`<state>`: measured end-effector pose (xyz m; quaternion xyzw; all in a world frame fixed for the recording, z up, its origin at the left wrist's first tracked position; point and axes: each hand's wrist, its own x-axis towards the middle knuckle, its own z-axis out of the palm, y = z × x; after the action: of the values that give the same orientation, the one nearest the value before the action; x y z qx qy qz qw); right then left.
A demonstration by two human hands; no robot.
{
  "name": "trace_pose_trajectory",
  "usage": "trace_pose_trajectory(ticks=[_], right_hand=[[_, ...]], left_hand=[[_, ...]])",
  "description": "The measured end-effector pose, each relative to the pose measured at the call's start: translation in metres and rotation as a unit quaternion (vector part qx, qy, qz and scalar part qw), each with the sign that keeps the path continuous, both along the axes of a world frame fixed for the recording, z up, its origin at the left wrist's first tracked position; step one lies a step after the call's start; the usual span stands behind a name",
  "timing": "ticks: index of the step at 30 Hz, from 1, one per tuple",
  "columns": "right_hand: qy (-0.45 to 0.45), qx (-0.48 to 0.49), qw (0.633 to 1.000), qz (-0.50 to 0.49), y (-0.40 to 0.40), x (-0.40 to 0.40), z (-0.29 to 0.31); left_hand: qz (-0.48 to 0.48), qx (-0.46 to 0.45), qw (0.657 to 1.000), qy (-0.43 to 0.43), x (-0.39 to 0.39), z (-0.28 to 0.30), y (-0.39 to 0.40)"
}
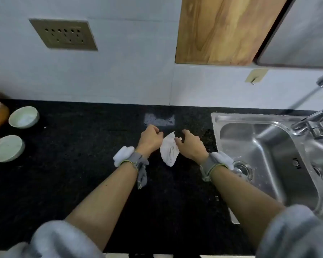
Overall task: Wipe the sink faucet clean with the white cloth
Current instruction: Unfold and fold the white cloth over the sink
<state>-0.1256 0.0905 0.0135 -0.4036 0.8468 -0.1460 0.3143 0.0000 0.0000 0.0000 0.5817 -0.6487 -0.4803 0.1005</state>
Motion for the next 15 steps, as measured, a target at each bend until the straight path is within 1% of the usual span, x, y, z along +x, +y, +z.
trace_pose_trajectory(ticks=[3,6,9,15], right_hand=[[-0.047,0.010,0.999,-0.020,-0.003,-0.002,-0.015],[-0.129,0.016,0.990,-0.047,-0.004,-0.003,-0.026],[-0.183,0.017,0.979,-0.088,-0.006,-0.003,-0.032],[-0.205,0.029,0.974,-0.097,-0.008,-0.001,-0.037]], left_hand=[[-0.024,0.023,0.997,-0.069,0.001,-0.008,0.002],[-0.046,0.078,0.991,-0.096,0.003,-0.016,0.007],[-0.047,0.130,0.987,-0.083,0.001,-0.023,0.008],[-0.008,0.202,0.979,-0.019,-0.004,-0.030,0.007]])
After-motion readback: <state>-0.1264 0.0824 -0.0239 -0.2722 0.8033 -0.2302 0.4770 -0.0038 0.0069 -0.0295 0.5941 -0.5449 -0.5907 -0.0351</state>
